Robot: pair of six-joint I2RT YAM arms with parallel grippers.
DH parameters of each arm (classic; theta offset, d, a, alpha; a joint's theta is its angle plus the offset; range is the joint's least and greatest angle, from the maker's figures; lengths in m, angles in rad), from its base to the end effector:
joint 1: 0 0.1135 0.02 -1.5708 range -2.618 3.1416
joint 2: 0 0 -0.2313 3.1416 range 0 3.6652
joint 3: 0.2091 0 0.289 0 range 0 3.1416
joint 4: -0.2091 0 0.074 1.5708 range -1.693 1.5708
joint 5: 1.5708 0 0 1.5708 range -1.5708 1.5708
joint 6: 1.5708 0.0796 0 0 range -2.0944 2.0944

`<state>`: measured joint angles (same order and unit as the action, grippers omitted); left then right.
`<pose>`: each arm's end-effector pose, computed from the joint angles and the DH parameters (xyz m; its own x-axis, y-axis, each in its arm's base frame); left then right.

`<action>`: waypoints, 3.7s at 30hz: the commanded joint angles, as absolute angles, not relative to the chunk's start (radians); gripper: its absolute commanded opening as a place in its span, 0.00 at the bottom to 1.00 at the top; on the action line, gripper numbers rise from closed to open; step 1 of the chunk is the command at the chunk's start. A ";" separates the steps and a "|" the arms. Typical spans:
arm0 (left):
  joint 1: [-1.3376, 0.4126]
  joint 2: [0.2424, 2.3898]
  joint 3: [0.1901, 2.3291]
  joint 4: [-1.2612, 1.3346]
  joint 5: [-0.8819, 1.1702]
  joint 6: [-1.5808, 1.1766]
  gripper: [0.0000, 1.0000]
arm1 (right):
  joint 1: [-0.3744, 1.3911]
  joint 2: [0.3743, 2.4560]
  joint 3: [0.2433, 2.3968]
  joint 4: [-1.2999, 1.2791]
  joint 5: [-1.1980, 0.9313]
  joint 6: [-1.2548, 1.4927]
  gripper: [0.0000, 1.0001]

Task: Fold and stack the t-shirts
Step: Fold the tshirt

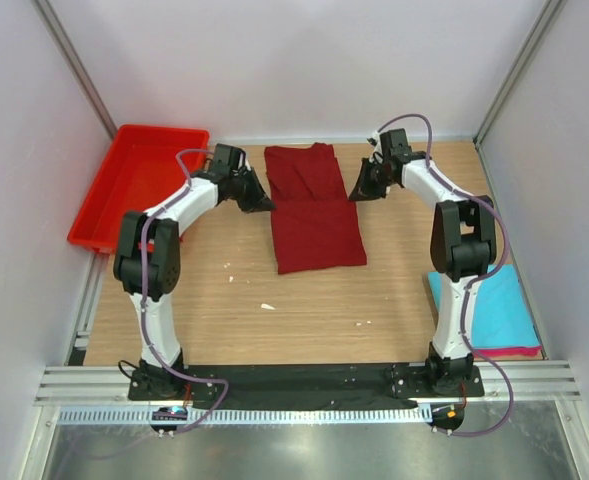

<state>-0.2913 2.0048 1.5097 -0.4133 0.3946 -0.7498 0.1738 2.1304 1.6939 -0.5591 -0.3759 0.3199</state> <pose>0.4560 -0.1687 0.1255 -0.8878 -0.3906 -0.2435 -0.1550 0.7518 -0.6410 0.4922 0.1161 0.1201 -0.8970 0.1395 -0.4195 -0.0795 0.8825 0.4635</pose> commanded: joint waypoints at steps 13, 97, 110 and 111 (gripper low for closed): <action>-0.285 2.147 1.695 -0.425 0.368 -0.735 0.02 | 0.158 2.232 1.871 -0.574 -0.394 0.308 0.06; -0.514 1.861 1.094 -0.121 0.393 -0.859 0.19 | 0.207 2.010 1.196 -0.247 -0.816 0.655 0.04; -0.466 1.841 1.043 -0.069 0.439 -0.874 0.20 | 0.262 2.005 1.239 -0.135 -0.862 0.785 0.06; -0.453 1.850 1.040 -0.064 0.428 -0.864 0.20 | 0.258 2.017 1.238 -0.118 -0.845 0.782 0.06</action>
<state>-0.4881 1.8122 1.0698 -0.0940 0.4335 -0.8783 0.2508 1.9949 1.2087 -0.1822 -0.8444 0.7429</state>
